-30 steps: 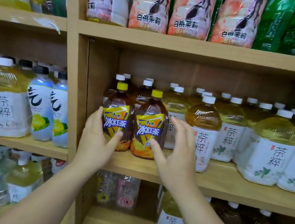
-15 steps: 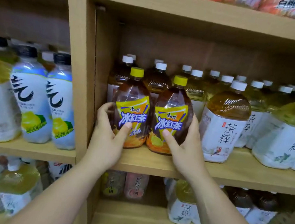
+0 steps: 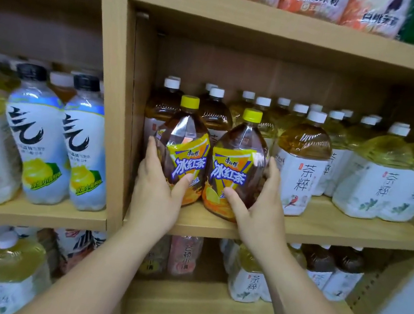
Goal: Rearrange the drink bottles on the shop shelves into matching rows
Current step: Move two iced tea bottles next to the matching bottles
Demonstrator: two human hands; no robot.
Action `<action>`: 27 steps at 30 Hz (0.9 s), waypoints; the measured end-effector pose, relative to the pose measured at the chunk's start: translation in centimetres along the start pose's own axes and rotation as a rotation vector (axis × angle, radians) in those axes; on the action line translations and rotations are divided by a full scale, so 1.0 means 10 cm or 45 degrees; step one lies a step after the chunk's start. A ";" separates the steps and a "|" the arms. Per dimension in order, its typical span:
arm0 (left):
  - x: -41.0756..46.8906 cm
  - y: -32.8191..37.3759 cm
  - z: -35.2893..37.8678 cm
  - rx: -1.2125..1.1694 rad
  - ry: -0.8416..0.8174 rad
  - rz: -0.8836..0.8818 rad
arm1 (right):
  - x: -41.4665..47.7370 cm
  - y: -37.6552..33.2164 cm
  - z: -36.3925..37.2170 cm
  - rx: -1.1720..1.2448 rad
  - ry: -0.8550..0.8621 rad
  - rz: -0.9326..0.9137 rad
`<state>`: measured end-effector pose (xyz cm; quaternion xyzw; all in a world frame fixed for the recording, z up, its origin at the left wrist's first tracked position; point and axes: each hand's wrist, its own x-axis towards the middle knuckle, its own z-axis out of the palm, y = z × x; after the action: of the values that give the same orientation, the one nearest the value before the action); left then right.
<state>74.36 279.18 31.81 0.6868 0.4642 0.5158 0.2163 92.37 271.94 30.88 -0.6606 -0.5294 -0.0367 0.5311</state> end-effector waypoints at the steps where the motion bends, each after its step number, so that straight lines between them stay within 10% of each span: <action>1: -0.01 0.00 -0.01 -0.016 0.004 0.004 | -0.01 -0.01 -0.01 0.020 -0.007 0.006; 27: -2.01 0.26 -0.32 -0.451 0.016 -0.085 | -0.93 0.25 -1.53 0.508 -0.348 0.046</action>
<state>71.74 260.09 24.80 0.6190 0.3899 0.5863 0.3480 98.02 254.77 30.24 -0.5510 -0.5811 0.1678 0.5750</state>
